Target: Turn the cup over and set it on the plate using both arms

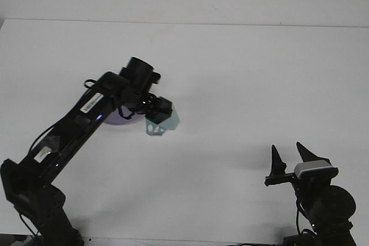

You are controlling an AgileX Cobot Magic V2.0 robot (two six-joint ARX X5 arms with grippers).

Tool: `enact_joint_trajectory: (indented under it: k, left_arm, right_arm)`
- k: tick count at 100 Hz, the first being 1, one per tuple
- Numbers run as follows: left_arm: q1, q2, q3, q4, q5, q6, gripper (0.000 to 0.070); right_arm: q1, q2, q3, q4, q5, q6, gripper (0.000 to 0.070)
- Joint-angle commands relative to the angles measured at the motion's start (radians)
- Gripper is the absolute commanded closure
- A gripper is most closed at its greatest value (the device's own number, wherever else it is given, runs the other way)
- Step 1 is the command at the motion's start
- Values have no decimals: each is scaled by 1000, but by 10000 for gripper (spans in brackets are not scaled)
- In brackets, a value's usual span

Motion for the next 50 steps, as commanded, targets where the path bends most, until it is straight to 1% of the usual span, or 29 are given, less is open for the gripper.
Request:
enact_joint_trajectory:
  k: [1, 15, 27, 50]
  left_arm:
    - [48, -2, 25, -17, -21, 10, 687]
    - [158, -12, 25, -52, -110, 46, 686]
    - [229, 5, 25, -49, -114, 84, 687]
    - [325, 55, 25, 37, -117, 105, 687]
  right_arm:
    - [1, 3, 10, 10, 0, 21, 229]
    - [1, 3, 10, 8, -1, 21, 229]
    - [1, 3, 10, 8, 0, 21, 229]
    - [1, 3, 10, 5, 0, 21, 229]
